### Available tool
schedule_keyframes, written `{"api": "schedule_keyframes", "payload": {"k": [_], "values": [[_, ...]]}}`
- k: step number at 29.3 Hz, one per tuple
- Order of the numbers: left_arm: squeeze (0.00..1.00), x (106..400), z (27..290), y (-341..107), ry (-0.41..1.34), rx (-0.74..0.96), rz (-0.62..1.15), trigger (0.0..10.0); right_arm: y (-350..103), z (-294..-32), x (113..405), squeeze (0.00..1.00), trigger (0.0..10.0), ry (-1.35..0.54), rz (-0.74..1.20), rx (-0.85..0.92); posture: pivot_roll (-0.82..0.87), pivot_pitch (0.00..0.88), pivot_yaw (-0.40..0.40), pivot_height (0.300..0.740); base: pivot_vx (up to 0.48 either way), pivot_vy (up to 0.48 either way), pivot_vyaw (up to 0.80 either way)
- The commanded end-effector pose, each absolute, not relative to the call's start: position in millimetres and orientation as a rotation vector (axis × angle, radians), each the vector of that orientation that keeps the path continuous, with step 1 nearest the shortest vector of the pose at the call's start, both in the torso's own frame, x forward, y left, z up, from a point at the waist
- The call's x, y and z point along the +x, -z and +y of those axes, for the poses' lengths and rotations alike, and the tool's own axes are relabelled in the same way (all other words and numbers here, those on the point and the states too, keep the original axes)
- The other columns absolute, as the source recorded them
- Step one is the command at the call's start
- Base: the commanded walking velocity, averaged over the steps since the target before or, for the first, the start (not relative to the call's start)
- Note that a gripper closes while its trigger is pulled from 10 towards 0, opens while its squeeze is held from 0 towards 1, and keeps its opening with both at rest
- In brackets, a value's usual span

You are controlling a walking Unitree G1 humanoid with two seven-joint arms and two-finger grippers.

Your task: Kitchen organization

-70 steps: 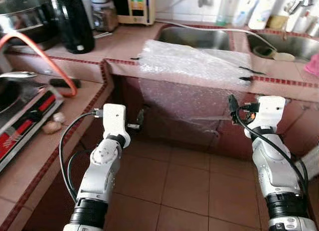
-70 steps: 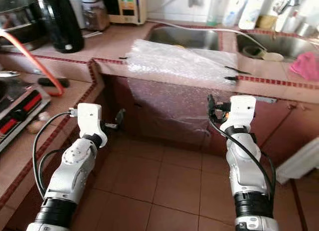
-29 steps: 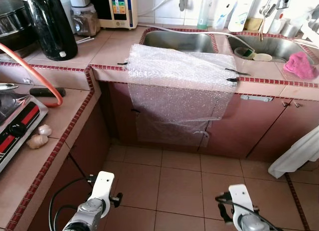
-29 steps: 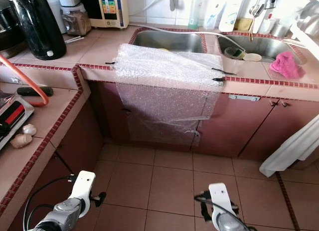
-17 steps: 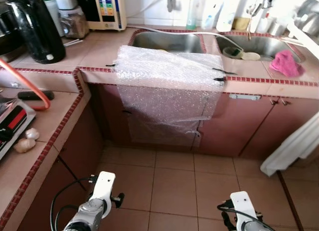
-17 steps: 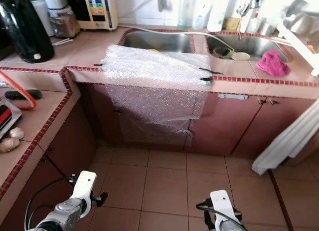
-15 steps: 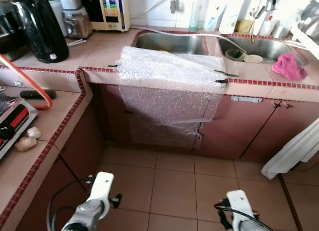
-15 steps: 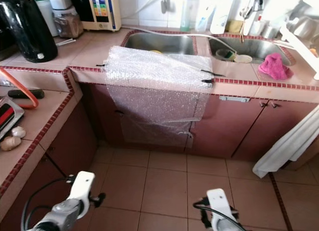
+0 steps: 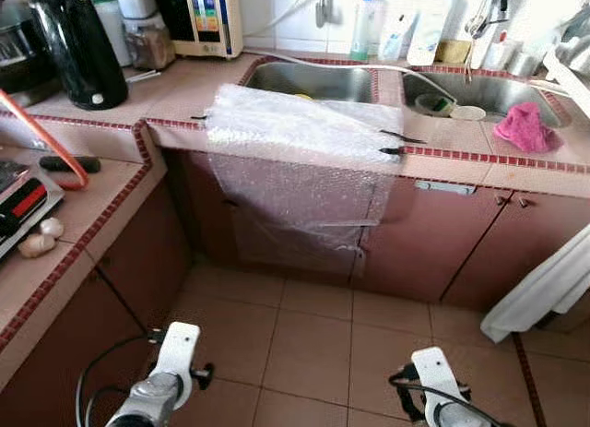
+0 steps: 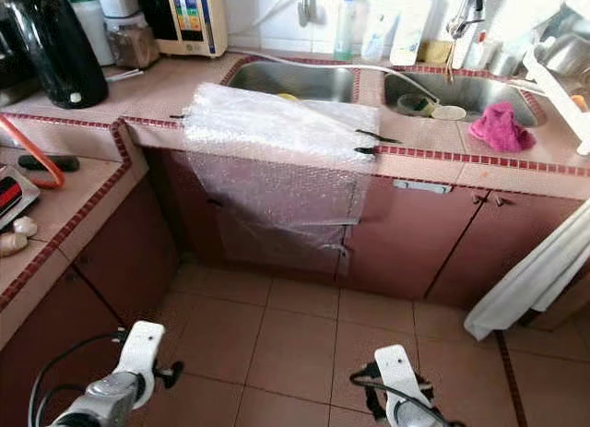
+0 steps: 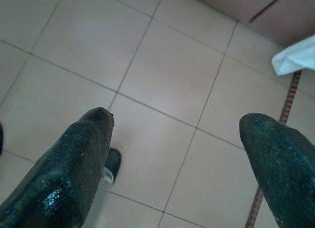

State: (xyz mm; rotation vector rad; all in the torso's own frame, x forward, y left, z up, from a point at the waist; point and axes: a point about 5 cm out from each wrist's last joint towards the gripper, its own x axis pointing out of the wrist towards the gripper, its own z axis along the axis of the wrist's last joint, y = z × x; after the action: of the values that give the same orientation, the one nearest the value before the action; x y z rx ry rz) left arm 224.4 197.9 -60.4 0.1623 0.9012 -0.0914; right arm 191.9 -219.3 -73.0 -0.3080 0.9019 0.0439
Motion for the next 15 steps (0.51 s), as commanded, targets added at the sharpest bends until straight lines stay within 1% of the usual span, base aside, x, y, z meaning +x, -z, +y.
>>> {"api": "schedule_keyframes", "payload": {"k": [1,7,8,15], "values": [[0.00,226.8,190.4,60.1,0.115,0.168,0.894,10.0,73.4,-225.2,188.9,0.00,10.0,-0.031,0.916,-0.320,-0.03,0.000,0.030,0.740,0.000,0.000,0.00],[0.00,225.7,193.3,60.4,0.111,0.197,0.899,10.0,74.0,-223.8,188.6,0.00,10.0,-0.033,0.922,-0.320,-0.03,0.000,0.024,0.740,0.000,0.000,0.00],[0.00,225.1,194.4,60.7,0.107,0.202,0.902,10.0,74.4,-223.1,188.5,0.00,10.0,-0.035,0.929,-0.325,-0.03,0.000,0.023,0.740,0.000,0.000,-0.49],[0.00,222.8,197.6,62.0,0.074,0.210,0.916,10.0,74.5,-222.1,188.9,0.00,10.0,-0.042,0.931,-0.326,-0.04,0.000,0.024,0.740,0.000,0.000,-0.79]]}}
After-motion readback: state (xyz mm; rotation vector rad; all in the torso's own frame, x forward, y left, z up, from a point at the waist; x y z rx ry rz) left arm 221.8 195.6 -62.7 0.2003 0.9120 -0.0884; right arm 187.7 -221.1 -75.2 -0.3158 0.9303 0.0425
